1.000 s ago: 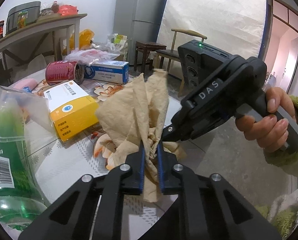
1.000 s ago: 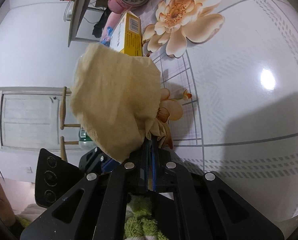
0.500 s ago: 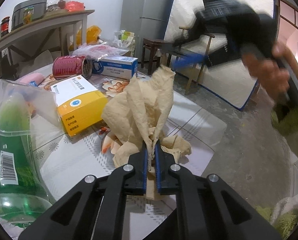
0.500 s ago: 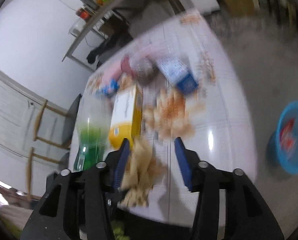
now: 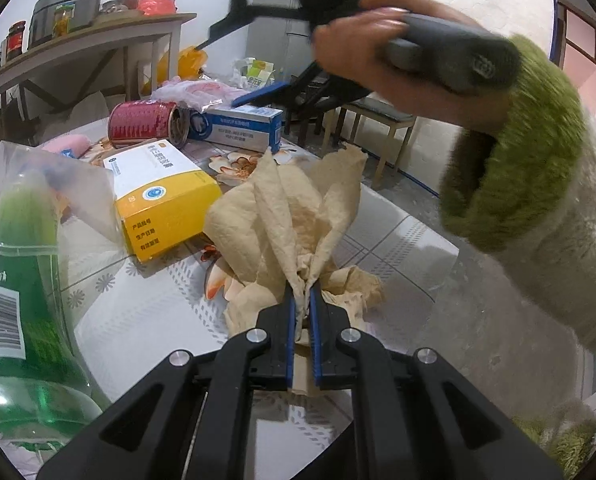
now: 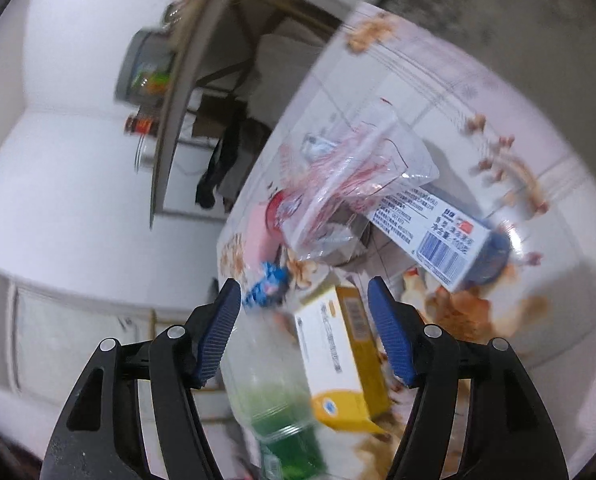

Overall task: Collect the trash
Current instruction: 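Hold the paper bag in the left tool while the right tool grasps the clear plastic bag, then carry both bags over the blue wastebasket, then open both tools over the blue wastebasket to drop the bags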

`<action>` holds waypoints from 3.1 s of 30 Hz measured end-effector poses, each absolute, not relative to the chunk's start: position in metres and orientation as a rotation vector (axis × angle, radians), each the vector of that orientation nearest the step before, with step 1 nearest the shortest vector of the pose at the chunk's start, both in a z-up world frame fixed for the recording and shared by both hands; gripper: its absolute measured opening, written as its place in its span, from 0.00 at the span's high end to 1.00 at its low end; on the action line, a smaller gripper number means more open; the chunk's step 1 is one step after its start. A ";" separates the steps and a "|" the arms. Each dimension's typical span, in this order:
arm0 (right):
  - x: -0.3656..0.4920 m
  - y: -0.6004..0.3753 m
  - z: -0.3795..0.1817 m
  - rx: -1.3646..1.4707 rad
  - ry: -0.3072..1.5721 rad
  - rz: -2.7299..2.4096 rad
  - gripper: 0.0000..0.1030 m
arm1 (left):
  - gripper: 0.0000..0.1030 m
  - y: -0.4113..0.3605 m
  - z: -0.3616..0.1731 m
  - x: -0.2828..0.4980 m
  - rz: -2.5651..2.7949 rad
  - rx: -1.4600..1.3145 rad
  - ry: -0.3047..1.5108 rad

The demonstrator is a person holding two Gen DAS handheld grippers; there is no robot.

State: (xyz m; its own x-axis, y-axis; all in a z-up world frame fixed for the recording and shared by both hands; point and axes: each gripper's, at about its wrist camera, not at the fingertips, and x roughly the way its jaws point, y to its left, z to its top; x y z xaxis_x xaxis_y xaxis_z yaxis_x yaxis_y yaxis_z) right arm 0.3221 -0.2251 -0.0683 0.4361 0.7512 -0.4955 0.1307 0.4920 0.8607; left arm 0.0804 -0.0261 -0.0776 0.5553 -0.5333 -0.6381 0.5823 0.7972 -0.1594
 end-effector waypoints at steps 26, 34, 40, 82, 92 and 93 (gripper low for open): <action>0.332 -0.228 -0.114 1.451 1.027 0.290 0.70 | 0.94 -0.023 -0.080 0.079 -0.674 0.043 0.728; 0.316 -0.235 -0.108 1.446 0.997 0.335 0.73 | 0.95 -0.023 -0.078 0.078 -0.668 0.052 0.716; 0.291 -0.256 -0.091 1.410 0.970 0.415 0.73 | 0.95 -0.026 -0.072 0.076 -0.646 0.070 0.706; 0.151 -0.605 -0.280 0.982 1.097 -0.318 0.40 | 0.38 -0.475 -0.122 0.268 -0.878 0.349 1.134; 0.115 -0.609 -0.298 1.115 1.071 -0.372 0.40 | 0.36 -0.434 -0.104 0.259 -0.918 0.306 1.120; 0.114 -0.608 -0.292 1.121 1.054 -0.378 0.40 | 0.36 -0.426 -0.097 0.257 -0.922 0.291 1.123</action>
State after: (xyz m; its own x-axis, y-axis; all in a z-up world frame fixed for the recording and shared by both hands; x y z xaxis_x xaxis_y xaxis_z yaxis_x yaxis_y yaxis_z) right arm 0.1143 -0.6082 -0.2919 0.4937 0.2388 -0.8362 0.7155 0.4350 0.5467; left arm 0.2568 -0.4261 -0.0974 0.1240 -0.4847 -0.8658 0.7555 0.6118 -0.2343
